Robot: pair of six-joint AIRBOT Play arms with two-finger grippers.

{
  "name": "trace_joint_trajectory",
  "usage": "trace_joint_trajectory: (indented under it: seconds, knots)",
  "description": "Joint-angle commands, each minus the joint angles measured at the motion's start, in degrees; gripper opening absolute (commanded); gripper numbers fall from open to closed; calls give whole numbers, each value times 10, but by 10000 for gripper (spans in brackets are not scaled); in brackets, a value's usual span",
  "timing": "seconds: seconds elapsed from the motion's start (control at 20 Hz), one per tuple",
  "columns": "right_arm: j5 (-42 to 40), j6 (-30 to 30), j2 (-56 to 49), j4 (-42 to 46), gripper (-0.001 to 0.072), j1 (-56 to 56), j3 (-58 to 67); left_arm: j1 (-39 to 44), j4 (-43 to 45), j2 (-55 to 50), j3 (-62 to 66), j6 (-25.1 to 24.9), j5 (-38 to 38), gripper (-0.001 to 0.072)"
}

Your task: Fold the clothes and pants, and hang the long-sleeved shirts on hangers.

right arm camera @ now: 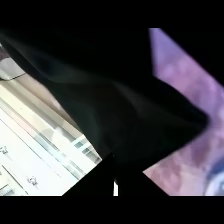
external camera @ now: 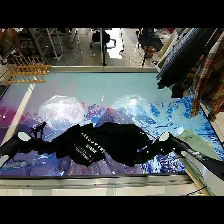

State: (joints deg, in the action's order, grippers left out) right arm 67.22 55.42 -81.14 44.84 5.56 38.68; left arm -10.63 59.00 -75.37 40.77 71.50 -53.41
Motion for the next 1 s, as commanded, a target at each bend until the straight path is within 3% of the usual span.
trace_joint_trajectory:
  seconds: [0.0,0.25,0.45,0.55,0.7,0.85,0.95]
  knots:
    - [-32,11,49,38,14,14,15,-31,-6,35,45,-20,-68,3]
    - [13,86,280,167,13,-23,129,-106,-29,140,241,-30,-203,4]
    - [11,86,457,200,13,-53,302,-183,-212,209,440,-30,-210,4]
    - [-29,86,517,211,13,-64,405,-240,-348,235,532,-30,-191,3]
    - [-126,86,556,212,14,-66,522,-339,-515,286,612,-30,-87,4]
    - [-204,86,548,211,14,-66,590,-393,-545,335,629,-45,-16,4]
    - [-234,86,528,212,14,-66,598,-400,-543,344,629,-68,-10,4]
